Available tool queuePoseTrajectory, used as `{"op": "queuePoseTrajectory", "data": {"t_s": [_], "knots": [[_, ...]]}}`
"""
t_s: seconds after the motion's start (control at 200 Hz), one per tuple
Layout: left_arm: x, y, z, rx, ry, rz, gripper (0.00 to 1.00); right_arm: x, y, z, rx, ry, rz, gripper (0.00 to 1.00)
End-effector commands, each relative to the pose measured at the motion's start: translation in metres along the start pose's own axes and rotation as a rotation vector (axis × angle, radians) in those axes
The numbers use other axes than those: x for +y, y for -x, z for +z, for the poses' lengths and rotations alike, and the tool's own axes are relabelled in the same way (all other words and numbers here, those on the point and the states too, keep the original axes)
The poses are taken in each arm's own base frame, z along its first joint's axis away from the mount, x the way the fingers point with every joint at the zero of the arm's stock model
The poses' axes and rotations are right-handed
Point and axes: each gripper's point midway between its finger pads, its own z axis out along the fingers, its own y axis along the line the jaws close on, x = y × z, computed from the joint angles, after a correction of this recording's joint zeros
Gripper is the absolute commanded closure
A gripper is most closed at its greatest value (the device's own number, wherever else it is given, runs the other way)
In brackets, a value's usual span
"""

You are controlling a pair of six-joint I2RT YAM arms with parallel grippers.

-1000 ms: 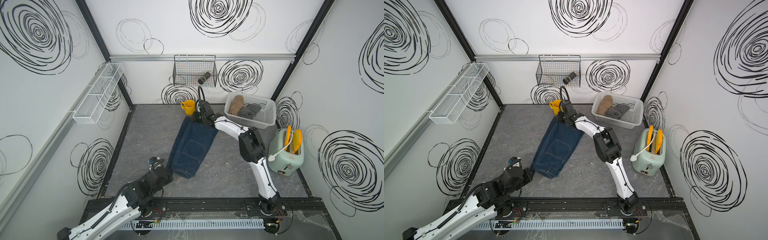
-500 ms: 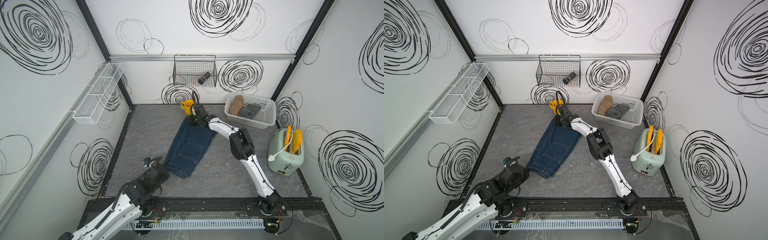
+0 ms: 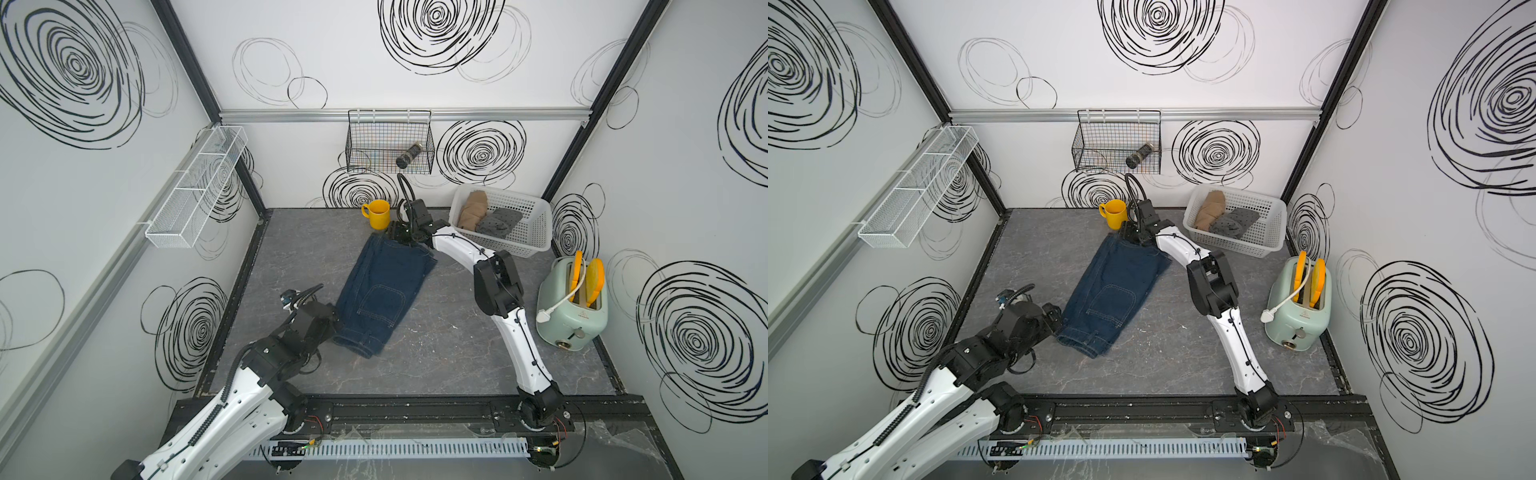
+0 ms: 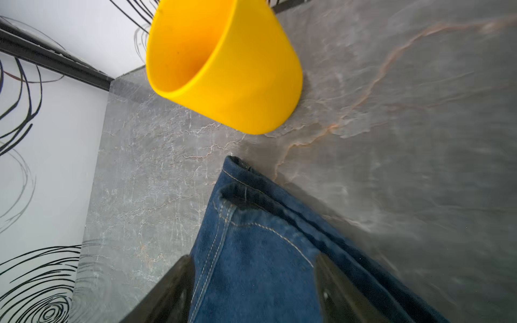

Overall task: Roll up the skirts
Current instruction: Fold the skirt at the center of the board.

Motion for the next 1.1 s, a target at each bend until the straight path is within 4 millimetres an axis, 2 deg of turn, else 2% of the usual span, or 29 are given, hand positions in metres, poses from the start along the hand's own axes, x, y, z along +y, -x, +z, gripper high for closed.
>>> {"op": "queuePoseTrajectory", "data": {"t_s": [0.0,0.07,0.17,0.265,0.36,0.43,0.485,0.55,0.67,0.765,0.831,0.881,0.921,0.991,1.096], "knots": [[-0.026,0.012,-0.003,-0.009,-0.086,0.176,0.04,0.013,0.023,-0.06,-0.06,0.064,-0.034,0.3],[-0.052,-0.011,0.012,0.147,-0.169,0.293,0.0,-0.006,0.003,-0.072,-0.009,0.058,-0.044,0.31],[-0.06,-0.041,0.031,0.344,-0.134,0.383,0.04,-0.049,-0.024,-0.086,0.044,-0.073,-0.037,0.27],[-0.045,-0.058,0.04,0.406,-0.138,0.296,0.03,-0.08,-0.045,-0.094,0.079,-0.128,-0.028,0.2],[-0.019,-0.068,0.047,0.414,-0.134,0.142,0.04,-0.101,-0.051,-0.098,0.101,-0.145,-0.007,0.18],[0.0,-0.072,0.049,0.419,-0.097,0.042,0.04,-0.106,-0.051,-0.093,0.116,-0.131,-0.008,0.17],[0.007,-0.075,0.048,0.411,-0.082,-0.003,0.04,-0.107,-0.053,-0.089,0.146,-0.133,-0.015,0.17],[0.007,-0.075,0.046,0.392,-0.107,-0.034,0.04,-0.108,-0.051,-0.083,0.158,-0.129,-0.029,0.15],[-0.006,-0.081,0.05,0.406,-0.206,-0.069,0.04,-0.102,-0.048,-0.076,0.152,-0.094,-0.052,0.14],[-0.002,-0.089,0.058,0.424,-0.201,-0.079,0.0,-0.1,-0.047,-0.066,0.146,-0.068,-0.057,0.16],[-0.001,-0.089,0.062,0.409,-0.208,-0.078,0.13,-0.103,-0.046,-0.058,0.156,-0.066,-0.059,0.2],[0.001,-0.086,0.064,0.38,-0.207,-0.079,0.34,-0.107,-0.045,-0.052,0.16,-0.075,-0.062,0.26],[0.001,-0.081,0.065,0.351,-0.209,-0.076,0.51,-0.107,-0.044,-0.048,0.166,-0.069,-0.07,0.36],[-0.003,-0.069,0.064,0.302,-0.215,-0.064,0.75,-0.109,-0.042,-0.046,0.164,-0.081,-0.076,0.54],[-0.015,-0.044,0.059,0.22,-0.22,0.009,0.98,-0.11,-0.042,-0.049,0.142,-0.083,-0.084,0.74]]}}
